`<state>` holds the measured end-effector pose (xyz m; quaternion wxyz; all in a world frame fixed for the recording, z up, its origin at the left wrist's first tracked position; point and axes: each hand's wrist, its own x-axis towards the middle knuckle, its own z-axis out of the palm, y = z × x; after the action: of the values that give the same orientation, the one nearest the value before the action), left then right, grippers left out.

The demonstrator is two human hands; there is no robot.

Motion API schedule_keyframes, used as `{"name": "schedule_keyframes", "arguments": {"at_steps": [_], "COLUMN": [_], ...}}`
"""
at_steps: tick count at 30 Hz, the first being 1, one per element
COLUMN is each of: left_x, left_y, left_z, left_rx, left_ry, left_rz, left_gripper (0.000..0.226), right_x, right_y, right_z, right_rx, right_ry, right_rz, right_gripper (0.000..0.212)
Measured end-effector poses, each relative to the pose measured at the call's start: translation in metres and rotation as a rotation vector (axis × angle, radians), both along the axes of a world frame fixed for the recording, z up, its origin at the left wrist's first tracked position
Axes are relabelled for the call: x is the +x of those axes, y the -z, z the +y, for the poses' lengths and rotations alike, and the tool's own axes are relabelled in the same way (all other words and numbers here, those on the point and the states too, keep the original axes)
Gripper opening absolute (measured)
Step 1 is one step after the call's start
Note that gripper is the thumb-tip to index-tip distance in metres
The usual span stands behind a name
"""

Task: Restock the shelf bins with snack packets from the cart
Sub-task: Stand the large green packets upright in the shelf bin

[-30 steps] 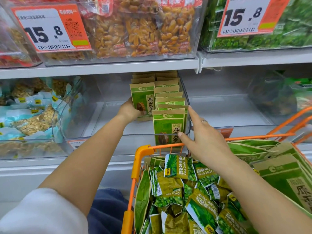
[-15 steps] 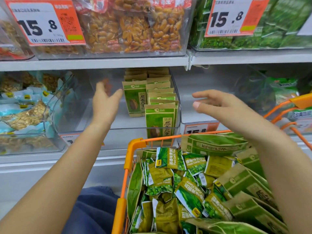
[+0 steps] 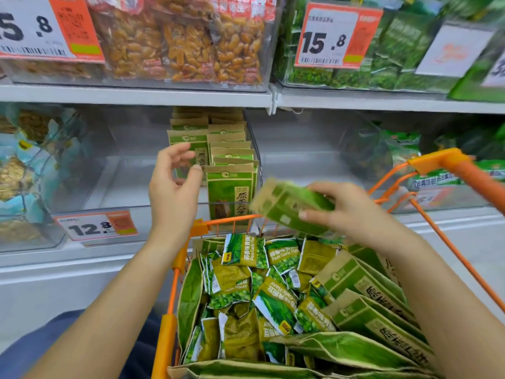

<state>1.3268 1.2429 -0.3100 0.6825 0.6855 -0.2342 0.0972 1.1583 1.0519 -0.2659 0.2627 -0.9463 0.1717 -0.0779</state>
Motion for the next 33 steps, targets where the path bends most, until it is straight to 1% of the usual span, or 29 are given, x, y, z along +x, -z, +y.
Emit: {"name": "schedule_keyframes", "arguments": {"at_steps": [1, 2, 3, 4, 5, 7, 8, 9, 10, 11, 12, 13, 14, 15, 16, 17, 18, 19, 20, 21, 22, 23, 24, 26, 27, 28, 30, 33], "left_x": [0.0, 0.001, 0.001, 0.0, -0.001, -0.003, -0.006, -0.009, -0.011, -0.013, -0.013, -0.012, -0.009, -0.006, -0.004, -0.003, -0.003, -0.005, -0.007, -0.008, -0.008, -0.006, -0.003, 0.005, 0.011, 0.018, 0.035, 0.065], "left_y": [-0.002, -0.004, -0.006, -0.009, -0.011, -0.011, -0.012, -0.013, -0.014, -0.015, -0.017, -0.018, -0.02, -0.022, -0.024, -0.025, -0.025, -0.025, -0.025, -0.024, -0.024, -0.024, -0.024, -0.029, -0.03, -0.03, -0.029, -0.022], "left_z": [0.002, 0.005, 0.007, 0.009, 0.011, 0.015, 0.017, 0.018, 0.018, 0.018, 0.018, 0.019, 0.02, 0.023, 0.025, 0.028, 0.03, 0.032, 0.033, 0.034, 0.036, 0.038, 0.04, 0.046, 0.048, 0.05, 0.054, 0.054], "left_rx": [-0.038, -0.071, -0.1, -0.12, -0.128, -0.107, -0.068, -0.019, 0.026, 0.058, 0.077, 0.077, 0.044, -0.004, -0.05, -0.073, -0.066, -0.051, -0.046, -0.056, -0.076, -0.092, -0.095, -0.087, -0.092, -0.112, -0.197, -0.266], "left_ry": [-0.011, 0.001, 0.053, 0.151, 0.282, 0.545, 0.627, 0.654, 0.634, 0.582, 0.517, 0.457, 0.419, 0.414, 0.456, 0.533, 0.607, 0.654, 0.669, 0.654, 0.637, 0.63, 0.624, 0.57, 0.515, 0.449, 0.313, 0.11], "left_rz": [0.009, 0.024, 0.055, 0.113, 0.183, 0.298, 0.325, 0.327, 0.325, 0.324, 0.33, 0.345, 0.378, 0.422, 0.461, 0.481, 0.473, 0.462, 0.456, 0.456, 0.465, 0.473, 0.472, 0.455, 0.459, 0.474, 0.502, 0.5], "left_gripper": [0.03, 0.026, 0.02, 0.016, 0.02, 0.041, 0.046, 0.045, 0.039, 0.032, 0.028, 0.03, 0.037, 0.046, 0.055, 0.061, 0.062, 0.056, 0.044, 0.032, 0.025, 0.023, 0.023, 0.026, 0.027, 0.027, 0.018, 0.014], "right_x": [0.001, 0.003, 0.005, 0.009, 0.014, 0.024, 0.029, 0.035, 0.04, 0.044, 0.048, 0.051, 0.053, 0.055, 0.058, 0.061, 0.064, 0.067, 0.07, 0.073, 0.074, 0.074, 0.073, 0.069, 0.067, 0.067, 0.07, 0.078], "right_y": [-0.01, -0.019, -0.025, -0.029, -0.029, -0.026, -0.026, -0.024, -0.023, -0.02, -0.018, -0.016, -0.016, -0.016, -0.017, -0.019, -0.021, -0.022, -0.022, -0.022, -0.024, -0.025, -0.028, -0.036, -0.038, -0.039, -0.033, -0.005], "right_z": [0.003, 0.007, 0.013, 0.021, 0.027, 0.039, 0.046, 0.052, 0.059, 0.065, 0.071, 0.078, 0.084, 0.09, 0.096, 0.102, 0.106, 0.11, 0.112, 0.113, 0.113, 0.111, 0.107, 0.096, 0.088, 0.08, 0.062, 0.043], "right_rx": [0.236, 0.493, 0.725, 0.881, 0.955, 1.015, 1.038, 1.045, 1.028, 0.955, 0.822, 0.643, 0.465, 0.314, 0.192, 0.1, 0.05, 0.057, 0.118, 0.205, 0.299, 0.397, 0.508, 0.706, 0.746, 0.746, 0.678, 0.537], "right_ry": [0.005, 0.003, -0.012, -0.032, -0.052, -0.083, -0.092, -0.089, -0.076, -0.064, -0.042, -0.006, 0.032, 0.054, 0.061, 0.047, 0.0, -0.078, -0.176, -0.274, -0.349, -0.386, -0.375, -0.247, -0.169, -0.095, 0.041, 0.219], "right_rz": [-0.141, -0.24, -0.266, -0.242, -0.196, -0.125, -0.109, -0.111, -0.129, -0.175, -0.248, -0.338, -0.427, -0.499, -0.53, -0.509, -0.43, -0.31, -0.181, -0.085, -0.049, -0.074, -0.154, -0.39, -0.495, -0.565, -0.604, -0.502], "right_gripper": [0.018, 0.019, 0.023, 0.026, 0.029, 0.034, 0.036, 0.037, 0.035, 0.03, 0.023, 0.018, 0.016, 0.018, 0.024, 0.034, 0.046, 0.061, 0.072, 0.079, 0.079, 0.072, 0.058, 0.025, 0.02, 0.021, 0.024, 0.023]}}
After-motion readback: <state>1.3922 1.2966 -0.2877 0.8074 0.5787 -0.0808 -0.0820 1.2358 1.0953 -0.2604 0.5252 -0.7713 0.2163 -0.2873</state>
